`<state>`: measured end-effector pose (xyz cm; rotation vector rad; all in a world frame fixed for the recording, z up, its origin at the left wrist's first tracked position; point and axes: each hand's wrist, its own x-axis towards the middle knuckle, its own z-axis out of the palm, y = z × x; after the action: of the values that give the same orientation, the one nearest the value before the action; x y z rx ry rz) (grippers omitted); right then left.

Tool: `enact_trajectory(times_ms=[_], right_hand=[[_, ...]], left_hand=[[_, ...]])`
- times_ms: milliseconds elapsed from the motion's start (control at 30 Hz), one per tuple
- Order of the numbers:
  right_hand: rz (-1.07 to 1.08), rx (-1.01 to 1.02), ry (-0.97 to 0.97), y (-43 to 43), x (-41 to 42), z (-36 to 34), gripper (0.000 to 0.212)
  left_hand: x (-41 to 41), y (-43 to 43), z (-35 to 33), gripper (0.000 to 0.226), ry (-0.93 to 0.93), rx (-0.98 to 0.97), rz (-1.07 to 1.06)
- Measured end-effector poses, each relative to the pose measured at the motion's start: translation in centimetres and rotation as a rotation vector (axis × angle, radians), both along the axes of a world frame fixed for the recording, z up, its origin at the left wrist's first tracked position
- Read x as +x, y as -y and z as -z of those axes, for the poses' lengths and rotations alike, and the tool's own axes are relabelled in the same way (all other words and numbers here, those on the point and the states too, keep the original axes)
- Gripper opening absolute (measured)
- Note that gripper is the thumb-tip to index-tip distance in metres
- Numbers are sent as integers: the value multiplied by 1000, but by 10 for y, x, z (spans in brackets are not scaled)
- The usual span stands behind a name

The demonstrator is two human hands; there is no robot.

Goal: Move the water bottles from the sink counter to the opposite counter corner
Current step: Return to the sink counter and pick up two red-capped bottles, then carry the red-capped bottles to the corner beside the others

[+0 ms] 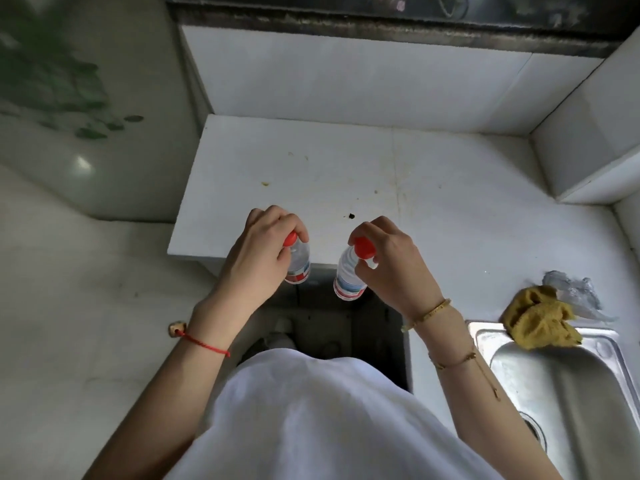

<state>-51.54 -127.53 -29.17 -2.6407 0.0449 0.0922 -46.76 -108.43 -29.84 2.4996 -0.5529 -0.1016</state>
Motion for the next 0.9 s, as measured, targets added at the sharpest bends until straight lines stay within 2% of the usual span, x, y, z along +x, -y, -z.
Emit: enact_trajectory(times_ms=[433,900], right_hand=[[-367,6,4,-92,26,-4,32],[-668,19,-20,-279,36,7,38]], left_hand=[[-51,-98,2,30,3,-11,-331],[-108,-264,4,31,-64,-24,-656]])
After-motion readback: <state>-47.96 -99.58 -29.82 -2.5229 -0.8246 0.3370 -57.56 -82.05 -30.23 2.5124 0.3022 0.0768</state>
